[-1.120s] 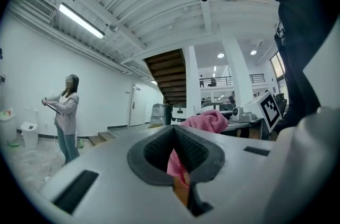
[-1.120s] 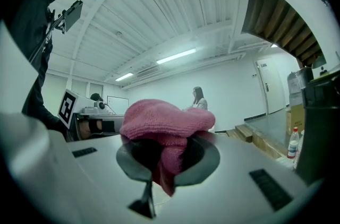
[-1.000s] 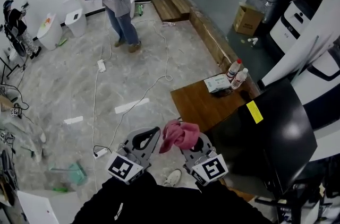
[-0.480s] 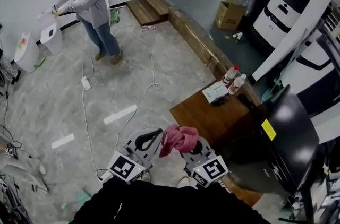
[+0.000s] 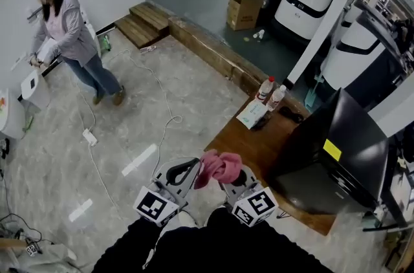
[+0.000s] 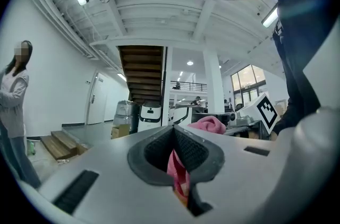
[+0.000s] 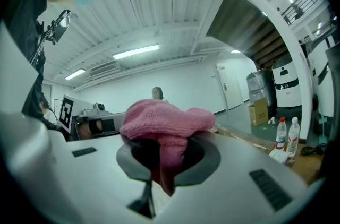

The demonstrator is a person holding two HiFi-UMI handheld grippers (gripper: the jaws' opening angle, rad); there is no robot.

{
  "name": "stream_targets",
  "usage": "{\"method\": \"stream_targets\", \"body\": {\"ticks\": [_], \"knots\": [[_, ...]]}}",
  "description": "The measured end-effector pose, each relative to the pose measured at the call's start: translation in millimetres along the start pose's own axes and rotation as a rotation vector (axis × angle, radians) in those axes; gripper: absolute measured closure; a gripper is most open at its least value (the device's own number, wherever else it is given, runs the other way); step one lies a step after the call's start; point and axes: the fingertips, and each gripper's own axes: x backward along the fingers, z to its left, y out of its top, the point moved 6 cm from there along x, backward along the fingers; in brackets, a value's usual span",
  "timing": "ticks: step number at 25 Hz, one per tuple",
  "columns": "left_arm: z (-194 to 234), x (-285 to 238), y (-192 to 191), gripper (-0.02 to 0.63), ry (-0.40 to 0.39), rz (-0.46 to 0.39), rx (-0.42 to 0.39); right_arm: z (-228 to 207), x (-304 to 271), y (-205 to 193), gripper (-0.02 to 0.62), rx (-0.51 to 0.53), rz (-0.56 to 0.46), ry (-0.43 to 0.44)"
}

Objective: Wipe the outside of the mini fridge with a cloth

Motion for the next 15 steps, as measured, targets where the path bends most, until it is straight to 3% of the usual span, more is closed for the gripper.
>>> {"method": "stream_targets", "body": {"ticks": [8,15], "knots": [[33.8,-90.7,-7.2,0.6,-0.126,0.015,-0.025,-78.8,-18.1,6.8,0.546,0.037,-0.058,-0.15],[44.5,-181.1,-9.0,0.6,-0.227,0.034,-0.054,-161.1,-17.9,19.7,0.546,-0.012,-0.129,-0.265]]}}
